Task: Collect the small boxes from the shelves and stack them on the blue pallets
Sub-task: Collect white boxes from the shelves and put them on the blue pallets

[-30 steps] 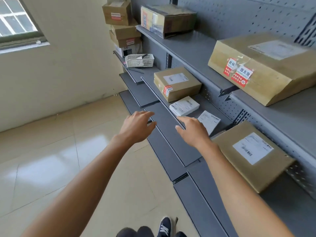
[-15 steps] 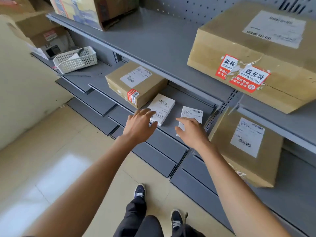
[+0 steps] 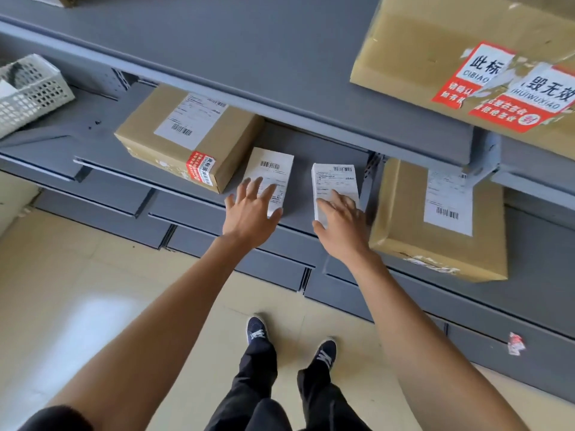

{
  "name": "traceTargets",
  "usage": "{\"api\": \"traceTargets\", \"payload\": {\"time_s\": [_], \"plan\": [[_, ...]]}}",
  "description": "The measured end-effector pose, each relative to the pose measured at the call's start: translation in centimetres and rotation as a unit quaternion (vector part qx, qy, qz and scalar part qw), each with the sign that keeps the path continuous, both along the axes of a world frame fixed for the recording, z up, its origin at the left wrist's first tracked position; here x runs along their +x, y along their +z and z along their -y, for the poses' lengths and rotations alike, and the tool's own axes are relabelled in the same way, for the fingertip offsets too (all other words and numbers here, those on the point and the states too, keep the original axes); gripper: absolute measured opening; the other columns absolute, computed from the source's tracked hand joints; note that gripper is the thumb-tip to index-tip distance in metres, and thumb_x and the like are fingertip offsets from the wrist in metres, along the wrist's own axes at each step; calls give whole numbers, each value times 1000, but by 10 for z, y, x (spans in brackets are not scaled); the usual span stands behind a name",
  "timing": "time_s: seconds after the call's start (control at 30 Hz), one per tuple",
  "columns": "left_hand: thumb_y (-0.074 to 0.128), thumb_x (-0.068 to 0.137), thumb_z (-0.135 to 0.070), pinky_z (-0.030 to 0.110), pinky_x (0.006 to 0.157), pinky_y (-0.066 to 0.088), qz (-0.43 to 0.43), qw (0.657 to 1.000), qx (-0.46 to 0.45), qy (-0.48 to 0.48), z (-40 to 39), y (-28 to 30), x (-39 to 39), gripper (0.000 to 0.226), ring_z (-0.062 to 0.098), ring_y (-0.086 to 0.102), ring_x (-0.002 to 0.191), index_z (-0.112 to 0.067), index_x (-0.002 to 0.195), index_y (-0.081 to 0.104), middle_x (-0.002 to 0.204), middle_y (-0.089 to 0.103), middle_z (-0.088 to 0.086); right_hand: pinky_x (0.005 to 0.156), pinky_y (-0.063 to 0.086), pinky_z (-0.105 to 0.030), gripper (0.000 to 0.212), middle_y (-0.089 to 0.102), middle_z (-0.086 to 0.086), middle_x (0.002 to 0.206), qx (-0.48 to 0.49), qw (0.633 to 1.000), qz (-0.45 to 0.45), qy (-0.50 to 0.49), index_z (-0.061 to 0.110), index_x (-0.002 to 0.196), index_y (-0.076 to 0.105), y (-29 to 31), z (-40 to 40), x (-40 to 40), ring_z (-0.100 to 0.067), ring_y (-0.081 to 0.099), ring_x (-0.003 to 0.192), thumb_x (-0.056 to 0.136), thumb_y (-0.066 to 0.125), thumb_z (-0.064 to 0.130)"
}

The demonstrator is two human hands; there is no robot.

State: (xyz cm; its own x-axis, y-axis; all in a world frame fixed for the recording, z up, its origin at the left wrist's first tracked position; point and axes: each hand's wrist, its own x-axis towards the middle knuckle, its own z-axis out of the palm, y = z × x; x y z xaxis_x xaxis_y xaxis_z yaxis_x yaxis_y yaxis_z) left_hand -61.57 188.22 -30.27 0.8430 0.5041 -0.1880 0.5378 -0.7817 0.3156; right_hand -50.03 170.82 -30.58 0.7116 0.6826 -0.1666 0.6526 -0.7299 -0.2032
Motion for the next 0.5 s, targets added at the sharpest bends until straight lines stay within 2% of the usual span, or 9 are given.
{"api": "traceTargets", "payload": {"time_s": [0.13,0.23,0.4,0.5], "plan": [[47,94,-66,64,118,10,-9,1000,10,-3,-4,-15,10,71,30,0,154,-35,155,28,167,11,2,105,39,-53,49,38,-8,154,24,998,15,-55,20,137,52,-21,1,-2,-33,33,141,91,61,32],[45,91,-71,65,118,14,-6,999,29,-10,-4,-29,10,71,31,0,153,-37,152,32,166,14,0,105,38,-54,43,45,-7,151,57,995,40,-73,20,130,58,-33,5,-5,-32,39,138,88,63,30],[55,92,-58,65,114,22,25,999,36,-8,-4,-40,5,59,39,6,151,-38,146,42,163,22,0,101,37,-63,48,45,-4,152,91,989,76,-93,22,131,58,-46,9,-15,-27,38,140,87,66,38],[61,91,-50,65,109,31,54,998,26,-1,-5,-41,3,53,43,10,149,-36,141,50,160,27,1,98,42,-64,53,44,-4,153,112,985,84,-102,22,133,57,-56,9,-20,-26,34,142,85,69,40]]}}
